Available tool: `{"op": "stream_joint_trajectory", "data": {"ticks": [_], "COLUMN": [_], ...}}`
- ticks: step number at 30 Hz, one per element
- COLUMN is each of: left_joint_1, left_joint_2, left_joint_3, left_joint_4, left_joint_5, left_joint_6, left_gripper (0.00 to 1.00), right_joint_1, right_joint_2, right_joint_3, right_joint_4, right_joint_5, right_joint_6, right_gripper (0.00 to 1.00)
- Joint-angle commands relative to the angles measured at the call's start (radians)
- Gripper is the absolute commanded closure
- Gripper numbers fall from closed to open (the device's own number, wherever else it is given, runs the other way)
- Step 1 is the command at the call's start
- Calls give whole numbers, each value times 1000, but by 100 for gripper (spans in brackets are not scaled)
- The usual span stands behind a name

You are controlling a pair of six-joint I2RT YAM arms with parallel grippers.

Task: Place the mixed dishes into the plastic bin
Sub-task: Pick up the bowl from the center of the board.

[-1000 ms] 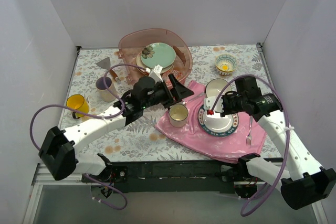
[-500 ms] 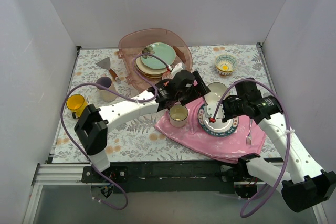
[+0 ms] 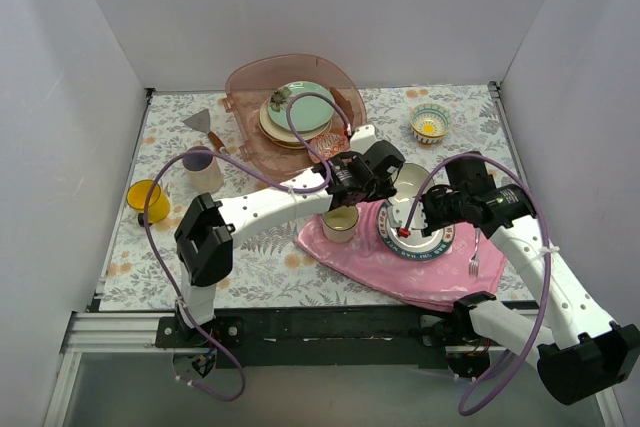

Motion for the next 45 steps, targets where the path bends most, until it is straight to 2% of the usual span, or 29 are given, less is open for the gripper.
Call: {"op": "stream_joint_trajectory", "data": {"ticks": [1, 3, 5, 9, 15, 20, 21, 26, 27, 30, 38, 42, 45], "left_joint_1": [-5, -5, -5, -5, 10, 44, 53, 92, 107, 133, 193, 242, 289], "left_joint_2": [2, 0, -6, -44, -165, -251, -274, -331, -345, -366, -483, -526, -534], "left_joint_3": [49, 46, 41, -21, -184, -284, -296, -354, -360, -385, -454, -471, -457], "left_joint_4": [-71, -71, -66, -13, 168, 251, 269, 297, 300, 306, 326, 334, 316], "left_joint_5": [-59, -61, -59, -24, 59, 119, 137, 185, 201, 224, 221, 212, 217], "left_joint_6": [48, 59, 77, 103, 111, 83, 80, 71, 71, 74, 121, 160, 195], "left_gripper": [84, 95, 100, 100, 100, 100, 100, 100, 100, 100, 100, 100, 100], "right_joint_1": [4, 4, 5, 4, 4, -13, -16, -51, -56, -77, -122, -240, -309], "right_joint_2": [-16, -14, -13, -13, -25, -46, -54, -76, -79, -79, -95, -120, -135], "right_joint_3": [26, 30, 38, 52, 55, 55, 55, 64, 67, 84, 96, 52, 14], "right_joint_4": [64, 64, 66, 83, 135, 152, 150, 127, 126, 90, 173, 272, 343], "right_joint_5": [-35, -41, -60, -109, -182, -221, -244, -348, -397, -499, -670, -796, -811], "right_joint_6": [-5, 0, 18, 79, 217, 300, 317, 369, 388, 395, 588, 694, 759], "right_gripper": [99, 99, 99, 99, 97, 80, 73, 53, 46, 40, 40, 39, 39]}}
